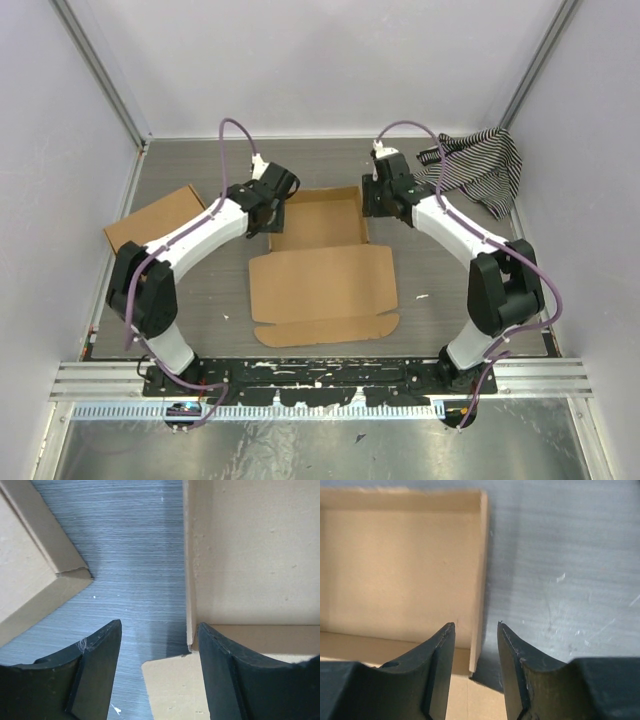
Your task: Fold the paper box
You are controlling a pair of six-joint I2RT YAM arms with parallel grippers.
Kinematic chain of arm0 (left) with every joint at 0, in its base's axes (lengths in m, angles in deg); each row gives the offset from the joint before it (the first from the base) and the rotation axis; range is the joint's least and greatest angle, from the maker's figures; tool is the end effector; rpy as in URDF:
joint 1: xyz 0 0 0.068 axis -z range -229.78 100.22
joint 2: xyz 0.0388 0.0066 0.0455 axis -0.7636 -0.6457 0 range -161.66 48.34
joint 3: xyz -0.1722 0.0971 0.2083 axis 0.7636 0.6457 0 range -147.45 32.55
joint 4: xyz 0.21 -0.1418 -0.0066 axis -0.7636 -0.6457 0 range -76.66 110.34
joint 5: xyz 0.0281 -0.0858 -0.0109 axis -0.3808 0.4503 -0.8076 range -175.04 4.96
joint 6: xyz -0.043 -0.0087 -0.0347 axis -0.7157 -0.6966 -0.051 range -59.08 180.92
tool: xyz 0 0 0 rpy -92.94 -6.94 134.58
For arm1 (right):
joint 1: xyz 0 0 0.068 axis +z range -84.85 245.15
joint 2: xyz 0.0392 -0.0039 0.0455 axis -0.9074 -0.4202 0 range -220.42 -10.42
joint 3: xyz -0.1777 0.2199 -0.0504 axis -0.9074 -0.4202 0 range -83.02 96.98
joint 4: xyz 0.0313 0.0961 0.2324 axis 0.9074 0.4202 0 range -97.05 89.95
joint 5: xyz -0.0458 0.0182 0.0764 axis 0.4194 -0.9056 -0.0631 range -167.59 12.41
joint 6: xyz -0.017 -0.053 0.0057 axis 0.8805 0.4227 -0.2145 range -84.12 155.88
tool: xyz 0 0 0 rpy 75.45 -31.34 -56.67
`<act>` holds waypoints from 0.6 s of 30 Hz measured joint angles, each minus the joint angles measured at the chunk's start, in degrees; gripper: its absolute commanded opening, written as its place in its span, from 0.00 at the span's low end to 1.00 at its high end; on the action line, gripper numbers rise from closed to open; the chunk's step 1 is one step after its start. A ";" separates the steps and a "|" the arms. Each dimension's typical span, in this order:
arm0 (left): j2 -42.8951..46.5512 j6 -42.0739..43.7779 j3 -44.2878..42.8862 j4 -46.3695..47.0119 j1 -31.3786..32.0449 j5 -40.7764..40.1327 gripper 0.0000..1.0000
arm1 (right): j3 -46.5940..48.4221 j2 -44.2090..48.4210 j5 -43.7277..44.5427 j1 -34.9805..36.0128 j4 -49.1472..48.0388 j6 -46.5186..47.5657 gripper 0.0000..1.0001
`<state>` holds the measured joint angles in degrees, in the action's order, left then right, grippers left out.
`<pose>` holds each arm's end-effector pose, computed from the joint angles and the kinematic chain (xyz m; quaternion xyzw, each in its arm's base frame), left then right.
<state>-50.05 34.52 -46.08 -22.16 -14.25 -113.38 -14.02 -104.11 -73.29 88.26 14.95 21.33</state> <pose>0.2986 -0.1907 0.2704 0.0165 0.9430 0.0842 0.3215 0.3277 0.1366 0.2656 -0.0555 0.9272 0.0860 0.3602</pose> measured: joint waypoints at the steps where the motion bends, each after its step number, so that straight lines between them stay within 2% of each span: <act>1: 0.96 0.04 0.04 -0.33 -0.24 0.02 0.69 | 1.42 -0.22 -0.24 0.00 -0.09 1.27 0.45; 5: 6.93 0.09 1.42 -0.09 -0.76 0.31 0.69 | 10.49 -4.31 -1.29 -0.09 -0.33 6.19 0.48; 8: 12.37 -0.09 3.91 0.24 -0.87 0.61 0.69 | 19.69 -11.47 -2.27 -0.11 -1.49 9.94 0.56; 10: 15.82 -0.44 6.27 0.66 -0.87 1.18 0.69 | 23.98 -16.09 -4.61 -0.11 -2.10 12.90 0.57; 18: 22.14 -1.36 15.52 1.53 -0.87 3.61 0.68 | 28.79 -26.97 -15.96 -0.17 -4.33 24.87 0.58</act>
<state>-27.91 33.17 -30.57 -20.63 -15.13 -109.77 14.76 -131.08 -89.25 88.09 10.62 46.20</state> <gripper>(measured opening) 0.684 0.576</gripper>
